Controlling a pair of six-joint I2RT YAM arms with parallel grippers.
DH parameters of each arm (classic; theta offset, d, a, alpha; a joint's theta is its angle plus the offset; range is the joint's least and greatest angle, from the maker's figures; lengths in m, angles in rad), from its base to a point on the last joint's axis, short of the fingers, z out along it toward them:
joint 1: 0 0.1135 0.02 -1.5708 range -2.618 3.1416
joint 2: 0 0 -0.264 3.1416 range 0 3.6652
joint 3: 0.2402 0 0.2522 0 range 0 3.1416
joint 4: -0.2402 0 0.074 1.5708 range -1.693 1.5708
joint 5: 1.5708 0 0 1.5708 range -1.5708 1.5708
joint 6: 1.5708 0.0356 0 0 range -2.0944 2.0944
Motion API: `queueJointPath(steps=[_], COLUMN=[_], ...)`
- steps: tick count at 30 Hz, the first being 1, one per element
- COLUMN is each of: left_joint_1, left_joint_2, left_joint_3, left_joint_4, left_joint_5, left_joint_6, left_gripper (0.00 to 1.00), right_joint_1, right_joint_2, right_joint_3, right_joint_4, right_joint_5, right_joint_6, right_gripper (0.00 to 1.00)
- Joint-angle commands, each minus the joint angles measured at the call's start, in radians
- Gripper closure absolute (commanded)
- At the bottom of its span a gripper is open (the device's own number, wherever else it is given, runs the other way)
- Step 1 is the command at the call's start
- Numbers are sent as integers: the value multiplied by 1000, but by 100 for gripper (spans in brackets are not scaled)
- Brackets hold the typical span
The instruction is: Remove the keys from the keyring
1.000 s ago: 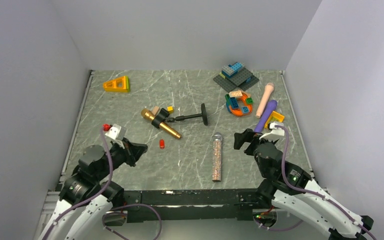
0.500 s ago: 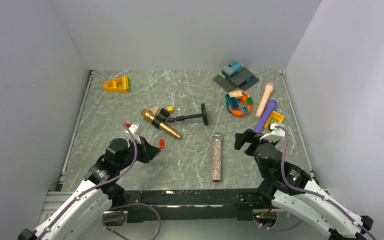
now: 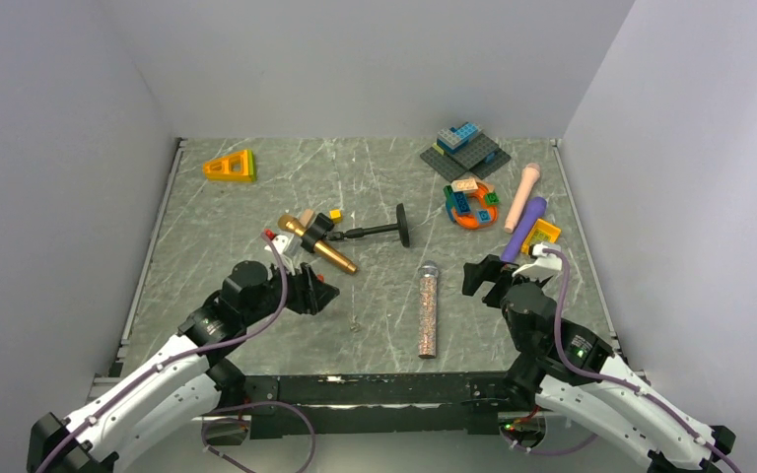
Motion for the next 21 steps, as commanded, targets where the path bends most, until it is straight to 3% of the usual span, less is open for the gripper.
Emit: queueJointPath(steps=[1, 3, 8, 21], left_joint_1=[-15, -16, -17, -16], left_joint_2=[-34, -60, -134, -302], left_joint_3=[81, 103, 169, 406], left_joint_4=[-3, -45, -177, -594], left_joint_5=[-32, -46, -91, -242], left_joint_6=[21, 30, 60, 217], left_gripper=[39, 33, 2, 1], right_joint_1=[2, 1, 1, 1], right_joint_2=[-16, -19, -19, 20], right_joint_3=[-1, -1, -4, -23], right_joint_4=[-4, -3, 3, 80], right_joint_5=[2, 2, -1, -83], right_joint_6=[-12, -13, -18, -86], right_gripper=[0, 0, 0, 0])
